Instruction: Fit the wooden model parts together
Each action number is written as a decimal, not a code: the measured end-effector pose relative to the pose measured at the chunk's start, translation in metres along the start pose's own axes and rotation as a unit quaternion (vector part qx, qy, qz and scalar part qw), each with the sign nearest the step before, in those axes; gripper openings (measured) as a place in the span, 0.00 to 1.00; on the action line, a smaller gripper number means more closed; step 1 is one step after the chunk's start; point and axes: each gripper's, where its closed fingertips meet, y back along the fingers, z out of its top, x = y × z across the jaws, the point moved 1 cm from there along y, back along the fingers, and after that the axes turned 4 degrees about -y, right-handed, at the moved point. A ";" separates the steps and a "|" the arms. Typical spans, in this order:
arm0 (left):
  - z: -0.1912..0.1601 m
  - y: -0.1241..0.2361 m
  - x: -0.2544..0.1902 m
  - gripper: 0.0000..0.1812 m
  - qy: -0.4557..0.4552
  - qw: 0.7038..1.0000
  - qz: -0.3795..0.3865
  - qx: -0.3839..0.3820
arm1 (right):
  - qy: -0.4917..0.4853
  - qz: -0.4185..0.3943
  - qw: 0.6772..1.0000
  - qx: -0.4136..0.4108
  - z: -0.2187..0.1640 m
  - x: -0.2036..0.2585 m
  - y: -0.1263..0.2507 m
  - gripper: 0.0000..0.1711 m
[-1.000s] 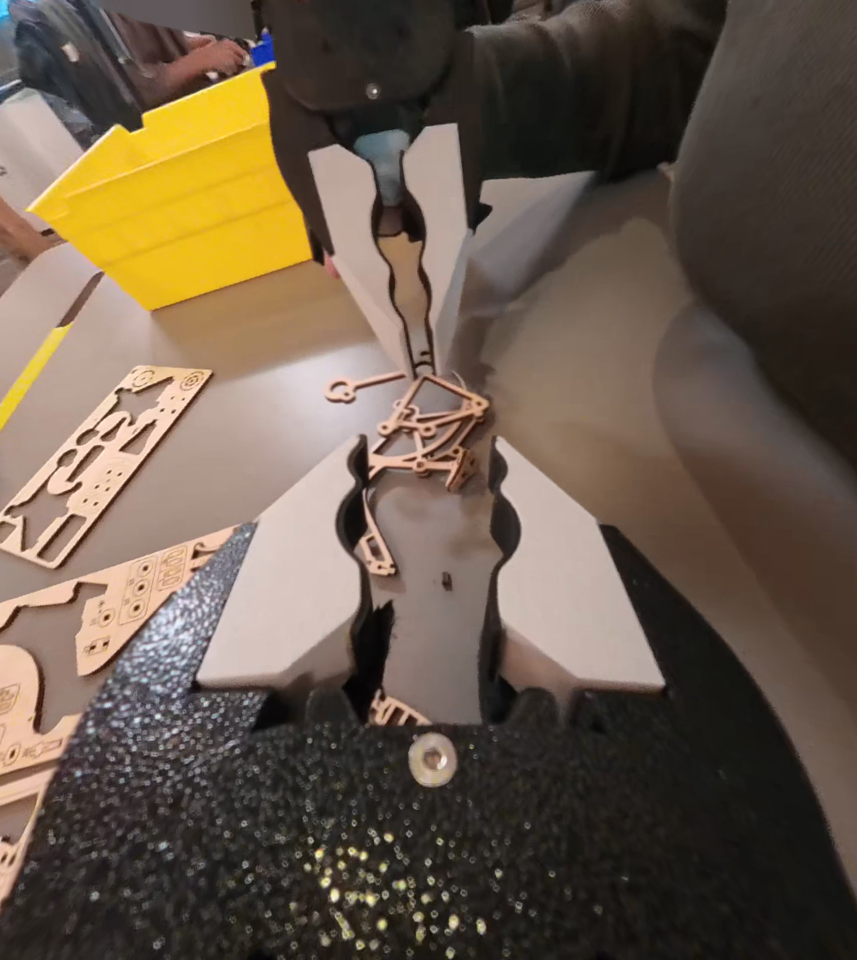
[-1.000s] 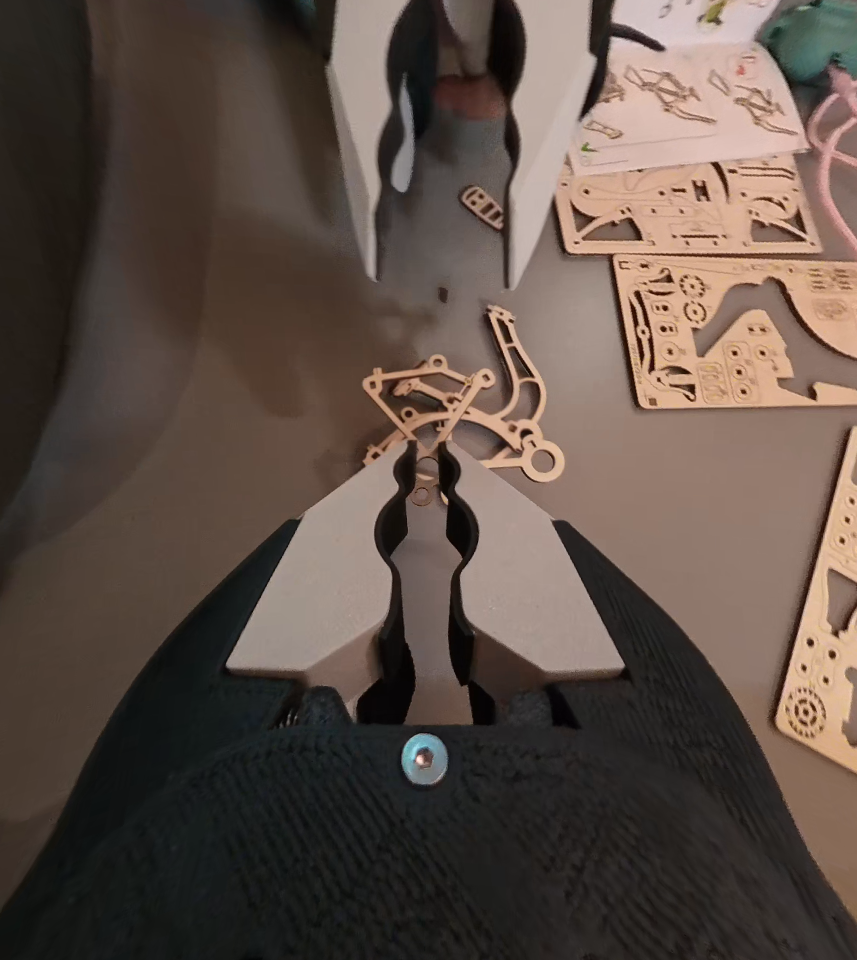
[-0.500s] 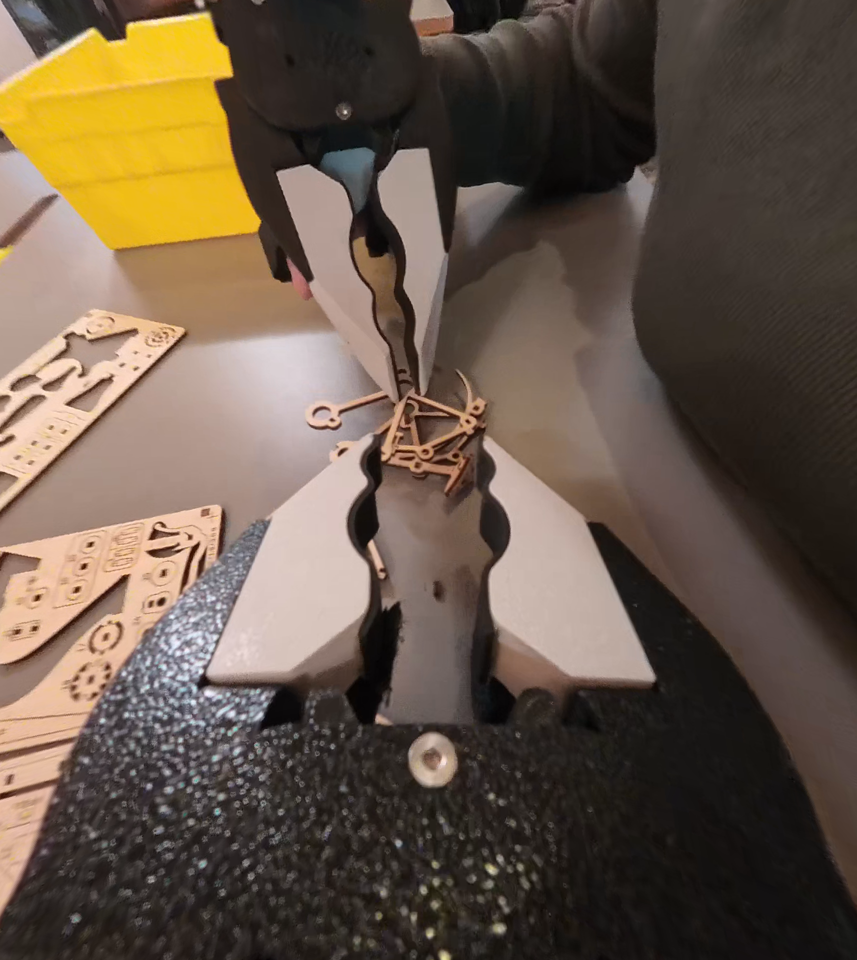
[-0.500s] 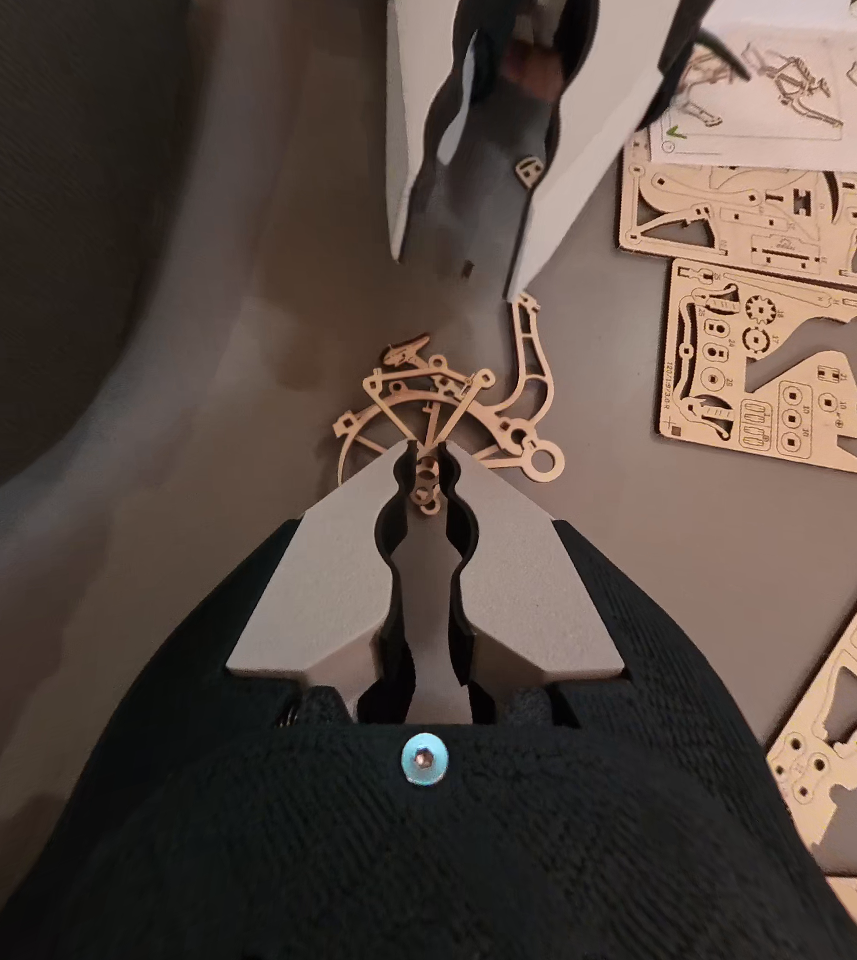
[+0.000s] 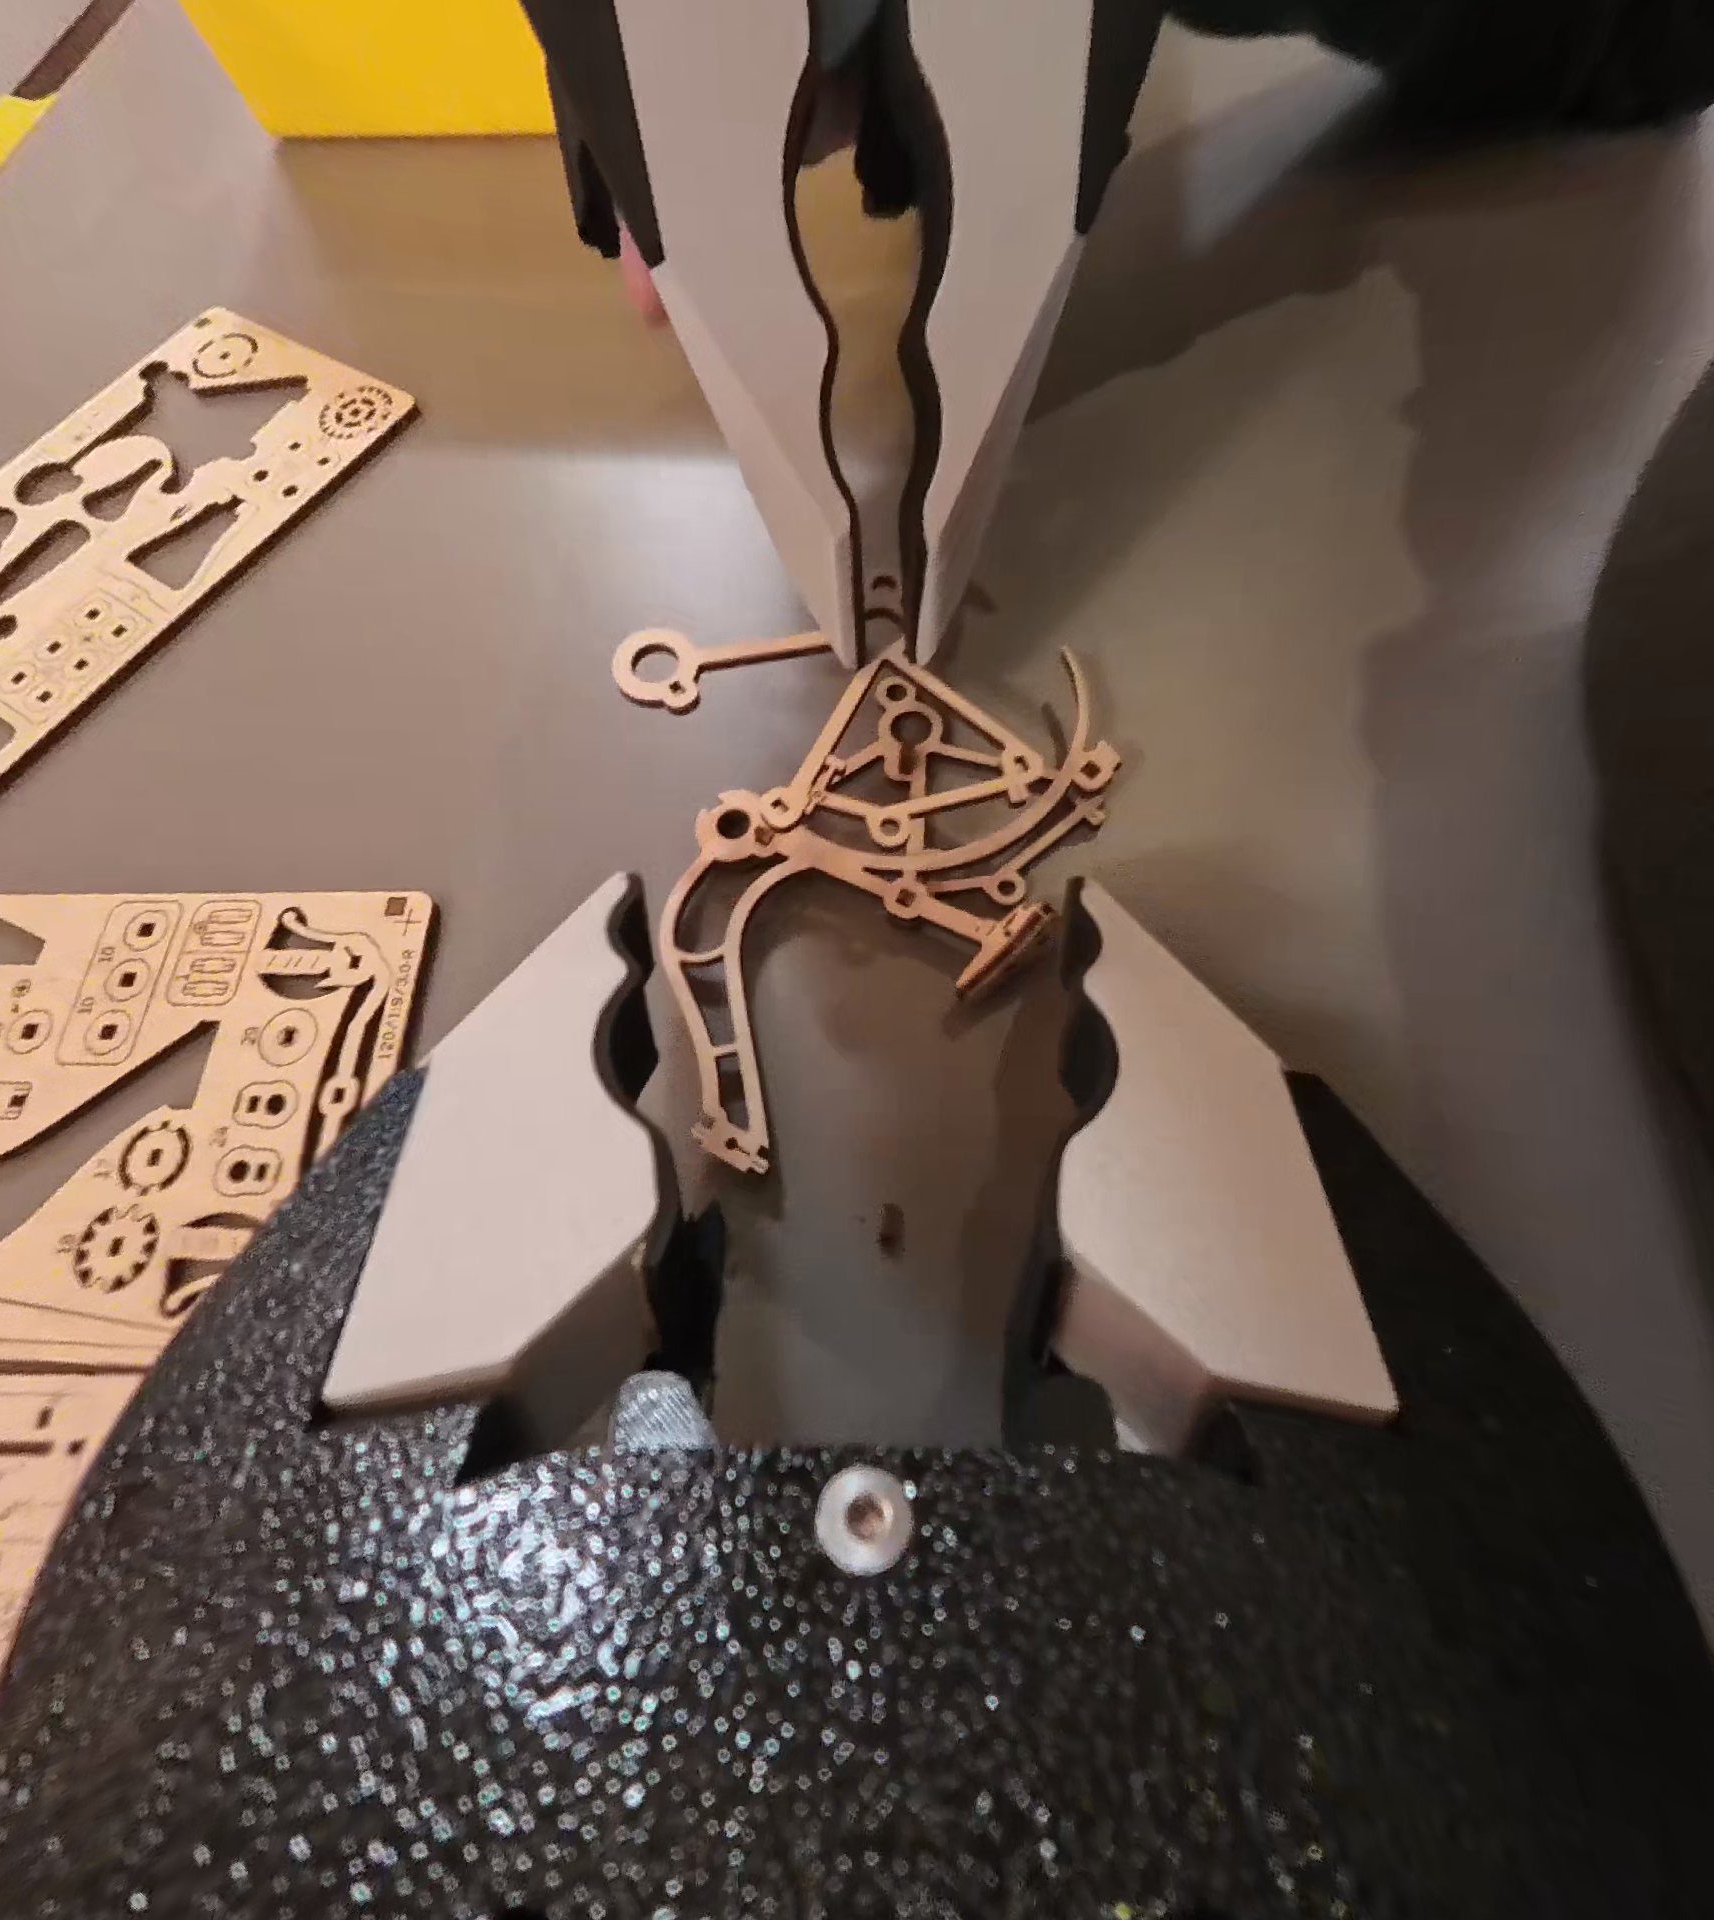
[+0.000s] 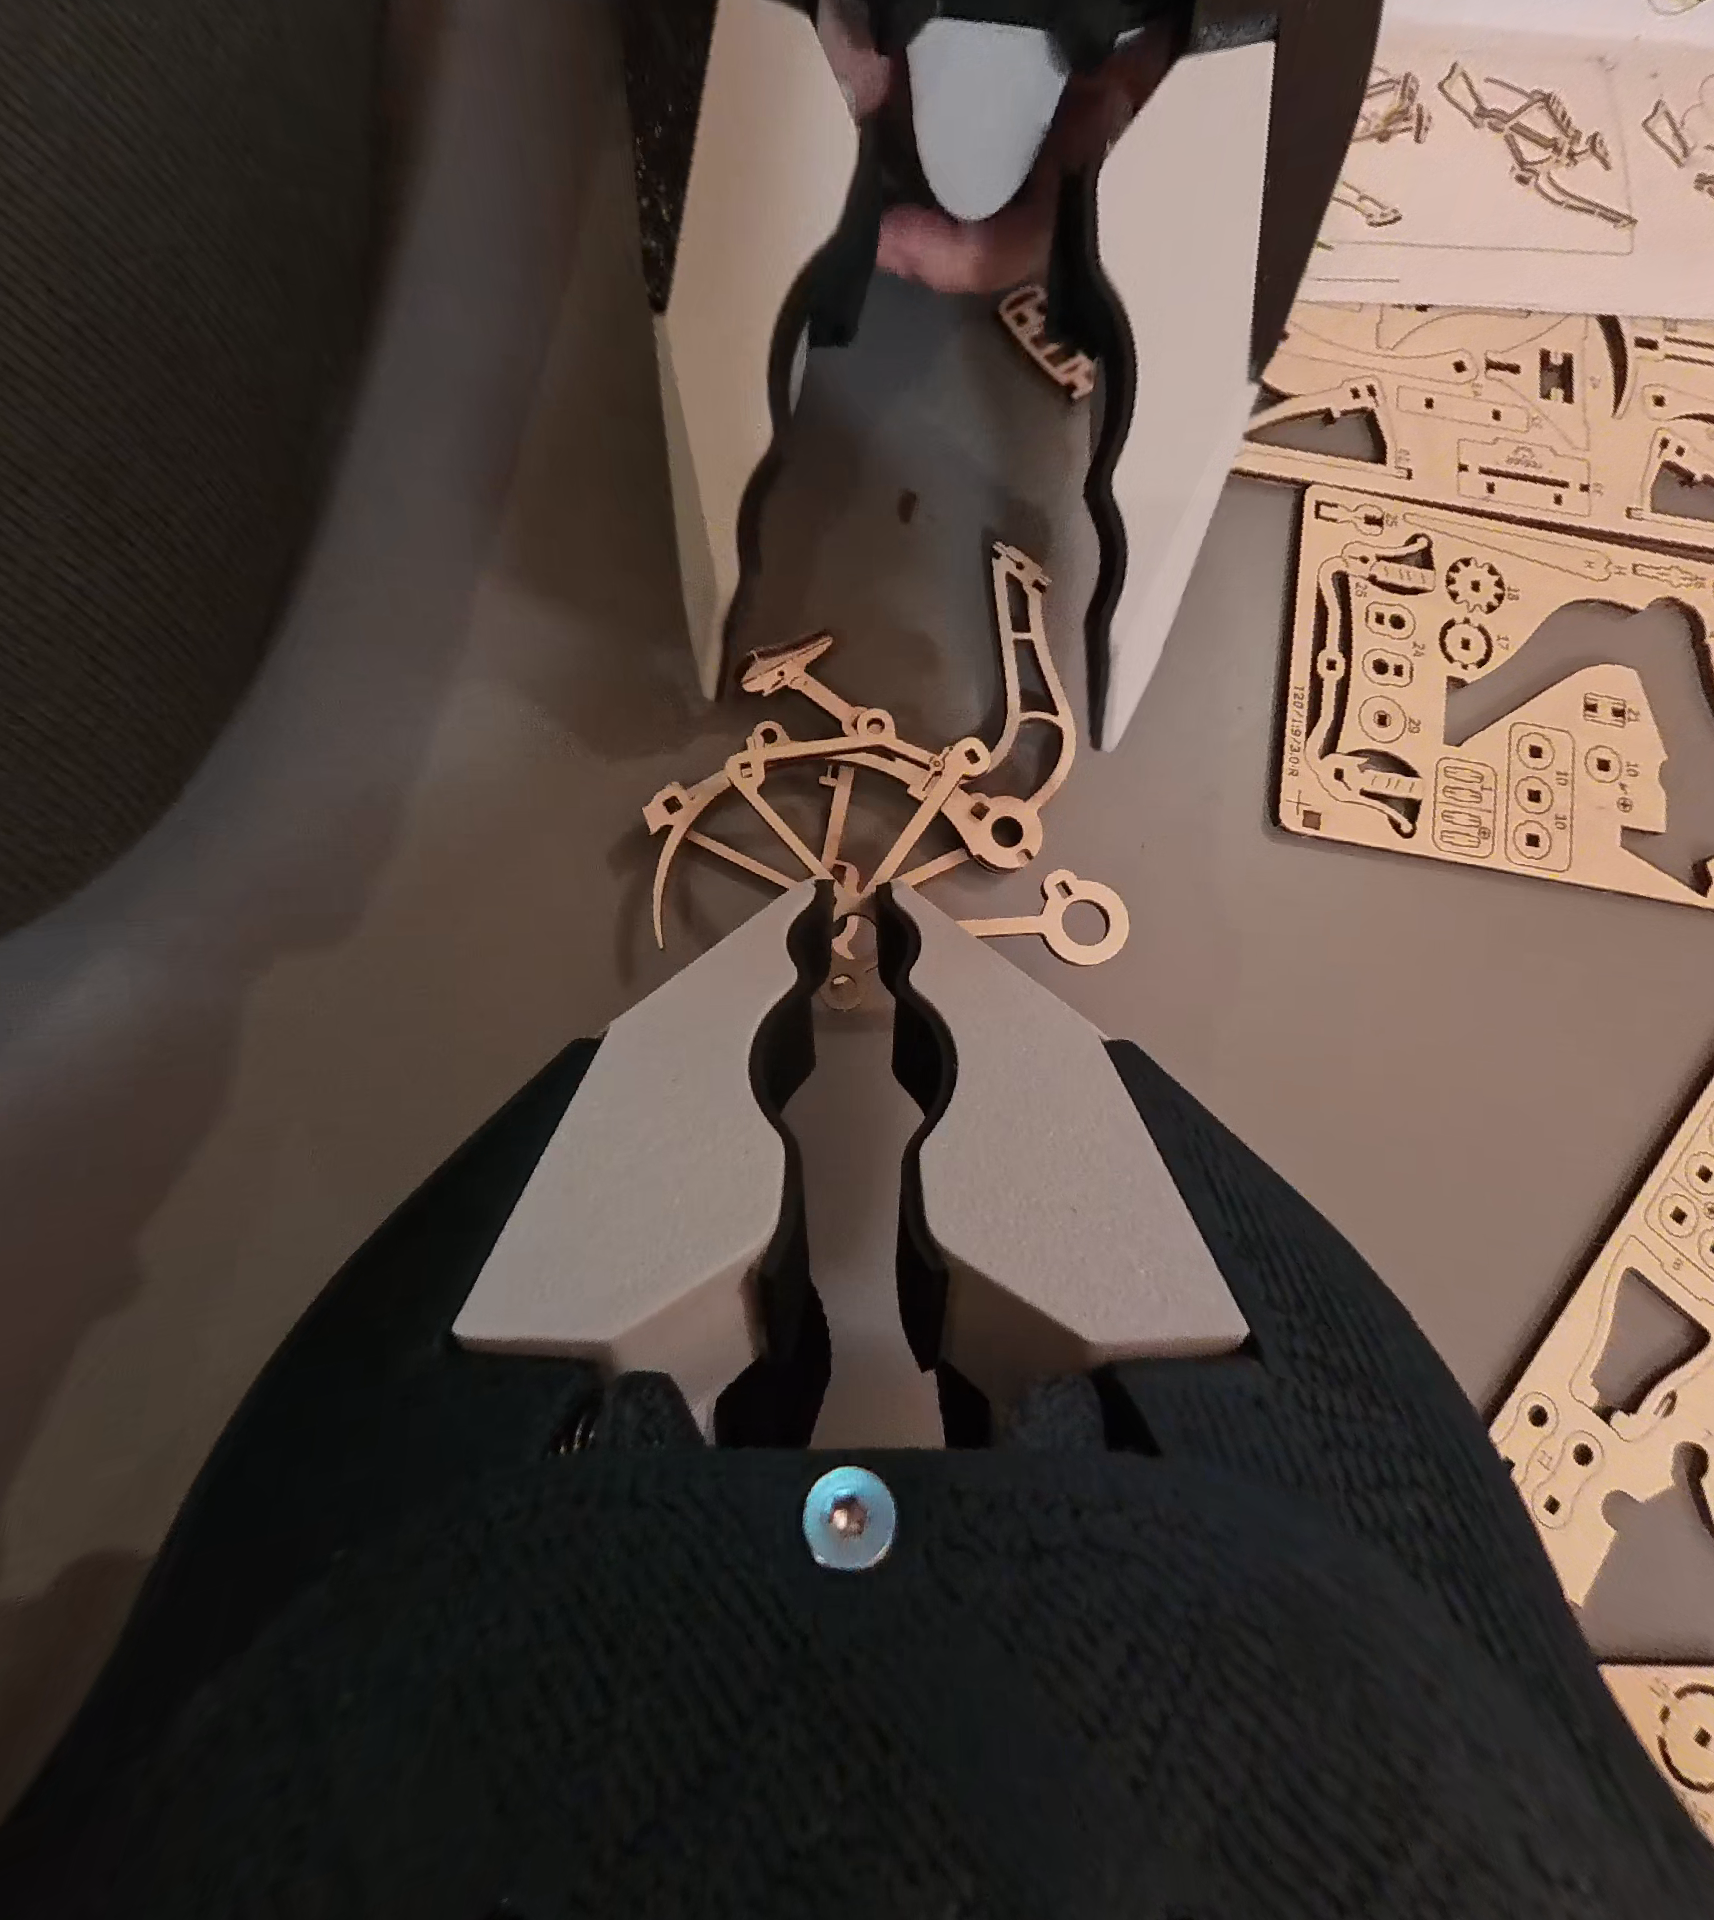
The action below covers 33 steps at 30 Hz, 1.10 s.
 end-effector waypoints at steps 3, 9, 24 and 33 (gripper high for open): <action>-0.005 0.004 0.007 0.39 -0.010 1.000 0.017 0.010 | -0.001 0.000 1.000 -0.001 0.000 -0.001 0.000 0.04; -0.018 0.012 0.034 0.32 -0.007 0.997 0.074 0.034 | -0.006 -0.004 1.000 -0.003 -0.001 -0.004 -0.002 0.03; 0.001 0.026 0.019 0.28 -0.026 0.997 0.035 -0.058 | -0.039 -0.021 0.999 -0.028 0.010 -0.016 -0.012 0.03; 0.001 0.024 0.010 0.26 -0.045 0.997 0.014 -0.056 | -0.031 -0.025 0.999 -0.010 0.006 -0.017 -0.021 0.03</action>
